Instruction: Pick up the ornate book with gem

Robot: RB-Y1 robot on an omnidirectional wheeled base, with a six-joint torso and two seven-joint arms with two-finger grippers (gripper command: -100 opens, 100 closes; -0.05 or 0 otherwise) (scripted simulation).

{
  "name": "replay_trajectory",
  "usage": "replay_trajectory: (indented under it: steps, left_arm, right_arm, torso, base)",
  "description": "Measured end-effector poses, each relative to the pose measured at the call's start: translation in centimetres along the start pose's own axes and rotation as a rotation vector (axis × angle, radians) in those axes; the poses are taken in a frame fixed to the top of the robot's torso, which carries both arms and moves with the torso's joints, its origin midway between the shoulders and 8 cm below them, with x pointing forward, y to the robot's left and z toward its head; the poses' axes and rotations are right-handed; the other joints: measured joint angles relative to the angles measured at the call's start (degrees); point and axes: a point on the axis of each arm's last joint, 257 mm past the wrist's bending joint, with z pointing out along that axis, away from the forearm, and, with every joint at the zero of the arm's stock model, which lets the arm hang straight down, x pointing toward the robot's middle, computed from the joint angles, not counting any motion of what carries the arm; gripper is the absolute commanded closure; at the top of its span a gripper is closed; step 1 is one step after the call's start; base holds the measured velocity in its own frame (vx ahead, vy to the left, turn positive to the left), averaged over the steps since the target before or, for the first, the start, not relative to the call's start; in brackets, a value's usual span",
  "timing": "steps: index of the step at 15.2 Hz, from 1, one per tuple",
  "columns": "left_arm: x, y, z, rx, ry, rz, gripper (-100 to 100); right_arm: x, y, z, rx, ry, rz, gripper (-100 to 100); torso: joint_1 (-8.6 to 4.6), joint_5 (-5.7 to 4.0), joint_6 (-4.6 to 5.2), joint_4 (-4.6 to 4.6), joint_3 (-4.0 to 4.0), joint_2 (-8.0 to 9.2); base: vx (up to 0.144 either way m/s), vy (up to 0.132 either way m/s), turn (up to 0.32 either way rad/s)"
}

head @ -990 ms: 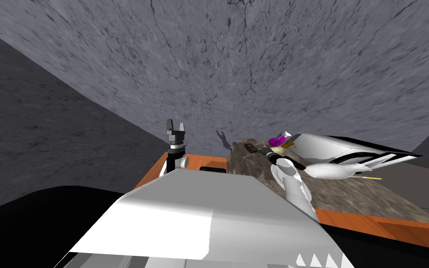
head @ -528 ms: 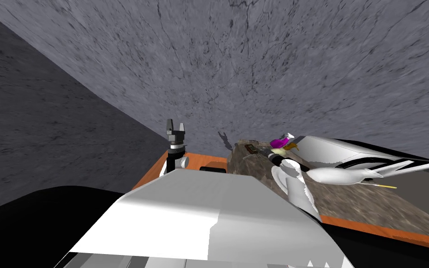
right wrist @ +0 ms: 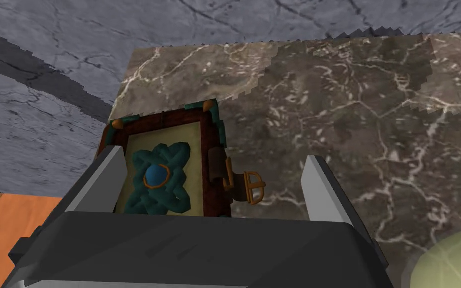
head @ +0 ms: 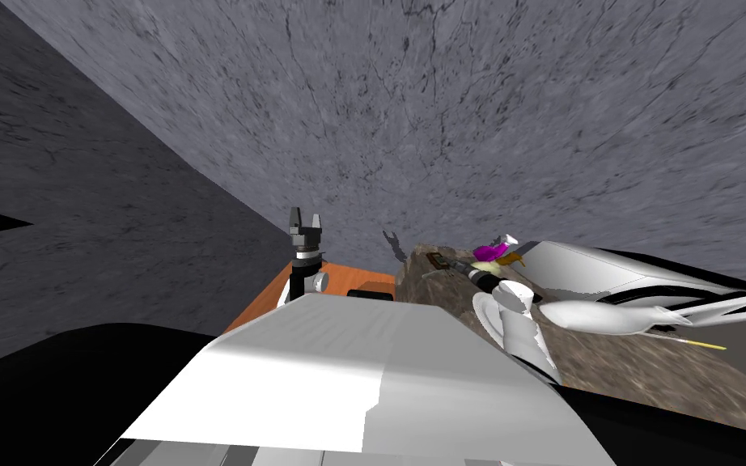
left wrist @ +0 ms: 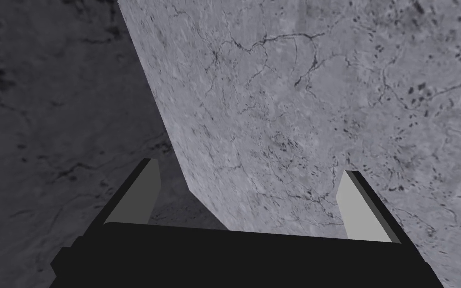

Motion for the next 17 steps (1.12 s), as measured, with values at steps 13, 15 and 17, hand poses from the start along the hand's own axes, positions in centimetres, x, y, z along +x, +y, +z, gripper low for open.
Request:
replay_trajectory:
  steps: [13,15,17]
  left_arm:
    - [0.0,0.0,0.0,0.0,0.0,0.0,0]
    - [0.0,0.0,0.0,0.0,0.0,0.0,0]
    - [0.0,0.0,0.0,0.0,0.0,0.0,0]
  right_arm:
    - [-1.4,-1.1,-1.4,0.135,-0.005,0.252,100]
    - [-1.4,-1.1,-1.4,0.135,-0.006,0.252,100]
    - [-1.4,-1.1,-1.4,0.135,-0.006,0.252,100]
  torso:
    - [0.11,0.02,0.01,0.0,-0.02,-0.03]
    - [0.16,0.03,0.01,-0.01,-0.03,-0.06]
    - [0.17,0.04,0.01,-0.01,-0.04,-0.07]
  base:
    - [-0.019,-0.035,0.045]
    - [0.0,0.0,0.0]
    - [0.0,0.0,0.0]
